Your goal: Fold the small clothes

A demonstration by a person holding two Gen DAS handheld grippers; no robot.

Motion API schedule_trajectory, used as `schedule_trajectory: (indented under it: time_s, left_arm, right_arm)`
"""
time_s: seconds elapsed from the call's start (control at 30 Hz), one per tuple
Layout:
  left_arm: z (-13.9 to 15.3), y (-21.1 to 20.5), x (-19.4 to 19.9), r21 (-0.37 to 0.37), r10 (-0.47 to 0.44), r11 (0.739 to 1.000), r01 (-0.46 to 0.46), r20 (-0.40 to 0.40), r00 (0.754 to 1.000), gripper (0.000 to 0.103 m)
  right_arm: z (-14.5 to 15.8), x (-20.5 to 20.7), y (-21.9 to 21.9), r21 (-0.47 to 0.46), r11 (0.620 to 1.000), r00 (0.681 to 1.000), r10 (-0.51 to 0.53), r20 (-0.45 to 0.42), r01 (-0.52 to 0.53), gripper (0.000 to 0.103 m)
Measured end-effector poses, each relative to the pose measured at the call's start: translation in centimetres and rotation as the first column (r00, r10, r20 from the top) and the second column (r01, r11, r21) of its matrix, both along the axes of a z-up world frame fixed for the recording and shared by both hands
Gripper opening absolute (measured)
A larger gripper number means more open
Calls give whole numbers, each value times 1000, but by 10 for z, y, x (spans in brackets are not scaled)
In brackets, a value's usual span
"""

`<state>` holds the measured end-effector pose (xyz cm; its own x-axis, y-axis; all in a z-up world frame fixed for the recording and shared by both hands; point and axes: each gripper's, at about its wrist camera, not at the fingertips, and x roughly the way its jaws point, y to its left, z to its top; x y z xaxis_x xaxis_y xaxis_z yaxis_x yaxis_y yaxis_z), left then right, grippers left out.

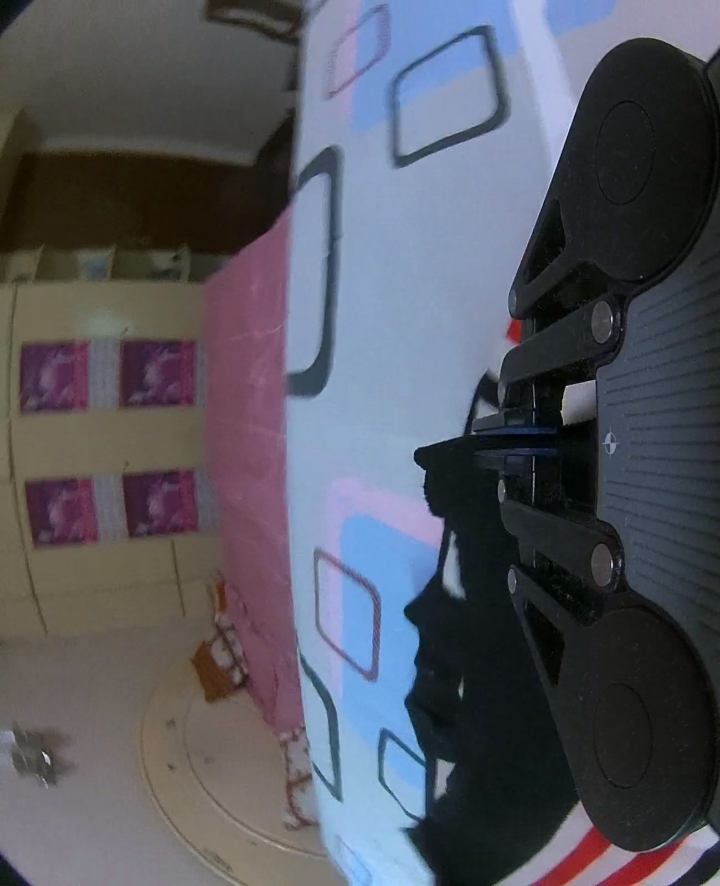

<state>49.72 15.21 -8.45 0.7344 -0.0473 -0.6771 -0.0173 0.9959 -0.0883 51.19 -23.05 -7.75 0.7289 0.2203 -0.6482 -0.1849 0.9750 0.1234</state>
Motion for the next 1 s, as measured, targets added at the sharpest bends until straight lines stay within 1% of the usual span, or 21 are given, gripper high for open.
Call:
schedule_trajectory:
  time_s: [0.03, 0.07, 0.13, 0.2, 0.23, 0.27, 0.3, 0.33, 0.4, 0.47, 0.53, 0.6, 0.63, 0.67, 0.73, 0.77, 0.8, 0.87, 0.9, 0.93, 1.0]
  left_arm:
    - [-8, 3, 2, -19, 16, 1000, -16, -20, 1000, 5]
    - [-11, 6, 2, -37, 32, 999, -32, -12, 999, 5]
    - [-11, 9, 3, -60, 46, 997, -47, -16, 999, 7]
    - [-8, 8, 1, -41, 56, 998, -57, -12, 998, 21]
    - [-3, 8, -2, -30, 79, 996, -79, -8, 997, 42]
    - [5, 6, -8, -23, 95, 995, -94, 17, 995, 66]
    - [13, 3, -18, -30, 99, 995, -97, 66, 993, 73]
    - [18, -2, -27, -58, 92, 995, -87, 99, 991, 77]
    - [21, -20, -31, -129, 23, 992, -12, 90, 996, 75]
    - [17, -50, -31, -146, -72, 986, 83, 74, 995, 72]
    - [12, -78, -29, -119, -160, 979, 166, 56, 985, 71]
    - [4, -97, -27, -95, -225, 969, 226, 25, 974, 71]
    - [0, -101, -25, -84, -240, 967, 240, 6, 971, 69]
    - [-6, -101, -23, -62, -243, 968, 242, -8, 970, 71]
    - [-10, -89, -22, -22, -215, 976, 215, -6, 977, 72]
    - [-10, -80, -22, -9, -190, 982, 189, -3, 982, 72]
    - [-10, -71, -23, 20, -159, 987, 159, -1, 987, 72]
    - [-12, -50, -24, 94, -92, 991, 92, -1, 996, 70]
    - [-13, -40, -25, 106, -82, 991, 81, 4, 997, 70]
    - [-13, -34, -26, 105, -83, 991, 82, 8, 997, 71]
    - [-11, -32, -26, 109, -89, 990, 87, 14, 996, 70]
  right_arm:
    - [-9, 5, 0, -13, 1000, 999, -14, -48, 13, 3]
    - [-20, 6, 0, -28, 999, 997, -20, -76, 18, 3]
    - [-21, 3, -3, -10, 1000, 998, -28, -52, 28, 3]
    - [-16, 2, -4, 18, 998, 997, -53, -57, 54, 5]
    - [-12, -1, -5, 26, 997, 996, -66, -53, 67, 29]
    - [-3, -9, -4, 15, 996, 996, -84, -12, 85, 45]
    - [5, -19, -5, 15, 997, 996, -80, 41, 79, 62]
    - [12, -26, 0, 27, 999, 997, -47, 67, 45, 61]
    - [14, -30, 19, 46, 998, 999, 39, 33, -41, 61]
    - [10, -34, 51, 27, 989, 989, 147, 20, -147, 61]
    - [5, -39, 81, 17, 970, 970, 241, 18, -241, 61]
    - [-1, -42, 103, 16, 955, 955, 295, 9, -295, 61]
    - [-6, -42, 110, 9, 952, 952, 306, -1, -306, 61]
    - [-11, -41, 115, -1, 949, 949, 316, -17, -316, 60]
    - [-17, -38, 111, -18, 949, 948, 315, -32, -316, 60]
    - [-18, -37, 103, -28, 956, 956, 291, -31, -292, 60]
    - [-18, -37, 92, -55, 969, 970, 241, -29, -242, 60]
    - [-19, -32, 58, -129, 989, 997, 71, -17, -72, 60]
    - [-20, -31, 42, -124, 992, 999, 27, -22, -29, 59]
    - [-20, -31, 28, -99, 995, 1000, 9, -28, -12, 53]
    - [-17, -30, 22, -95, 995, 999, 25, -36, -28, 51]
